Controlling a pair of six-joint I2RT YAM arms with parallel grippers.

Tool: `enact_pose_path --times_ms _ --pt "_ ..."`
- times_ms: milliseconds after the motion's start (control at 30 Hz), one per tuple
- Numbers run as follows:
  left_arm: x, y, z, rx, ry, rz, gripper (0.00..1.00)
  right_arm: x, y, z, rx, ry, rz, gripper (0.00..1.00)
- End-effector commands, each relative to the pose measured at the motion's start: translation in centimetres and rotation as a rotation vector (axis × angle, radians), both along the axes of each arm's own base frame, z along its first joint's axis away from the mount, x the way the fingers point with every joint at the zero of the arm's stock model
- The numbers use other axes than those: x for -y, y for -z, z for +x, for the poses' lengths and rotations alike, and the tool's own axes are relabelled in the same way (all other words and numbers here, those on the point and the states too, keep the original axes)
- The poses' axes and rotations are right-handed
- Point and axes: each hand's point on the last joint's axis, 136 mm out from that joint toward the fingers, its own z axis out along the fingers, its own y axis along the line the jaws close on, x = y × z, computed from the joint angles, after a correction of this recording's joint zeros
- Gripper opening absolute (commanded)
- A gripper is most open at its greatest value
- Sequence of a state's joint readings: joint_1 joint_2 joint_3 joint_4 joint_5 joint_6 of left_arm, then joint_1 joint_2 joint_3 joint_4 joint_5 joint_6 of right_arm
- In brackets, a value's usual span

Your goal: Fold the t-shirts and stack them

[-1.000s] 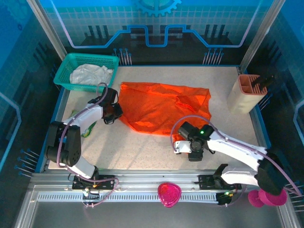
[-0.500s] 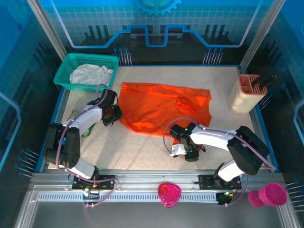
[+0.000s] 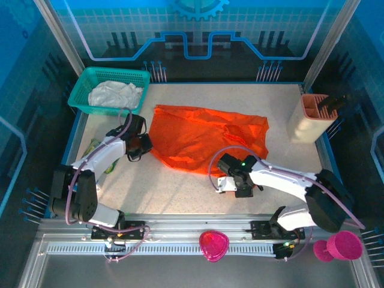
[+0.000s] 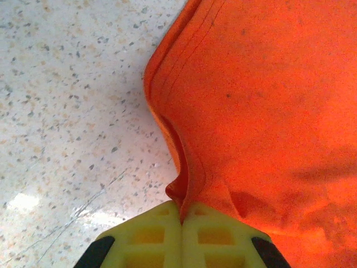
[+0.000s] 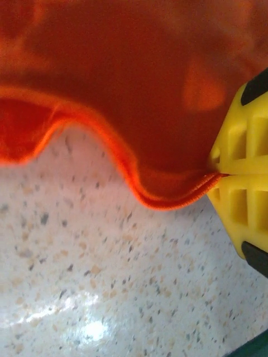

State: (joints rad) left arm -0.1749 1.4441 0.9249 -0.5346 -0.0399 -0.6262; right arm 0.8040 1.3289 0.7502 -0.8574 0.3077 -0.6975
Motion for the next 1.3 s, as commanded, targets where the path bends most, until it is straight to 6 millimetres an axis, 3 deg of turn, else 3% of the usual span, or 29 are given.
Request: enact_pose_path --times_ms 0,300,700,933,1267 --pt "-0.7 0.0 -1.9 -0.029 -0.01 0.031 0.0 0.0 -2.4 1.3 0.1 -0.012 0.037 0.0" --pt "-1.6 -1.2 -1.3 -0.013 -0.045 0.074 0.0 1.2 -8.4 6.6 0.351 0.088 0.09 0.0" --pt "-2.8 -1.8 4.5 -0.027 -0.034 0.183 0.0 2.6 -12.7 12.9 0.514 0.195 0.075 0.0" --pt "-2.2 0.3 8.5 -0.091 -0.012 0.19 0.0 3.6 -12.8 15.3 0.53 0.223 0.092 0.0" --pt "-2.0 2.9 11.3 -0.158 -0.005 0.208 0.0 5.4 -11.0 18.8 0.507 0.283 0.105 0.0"
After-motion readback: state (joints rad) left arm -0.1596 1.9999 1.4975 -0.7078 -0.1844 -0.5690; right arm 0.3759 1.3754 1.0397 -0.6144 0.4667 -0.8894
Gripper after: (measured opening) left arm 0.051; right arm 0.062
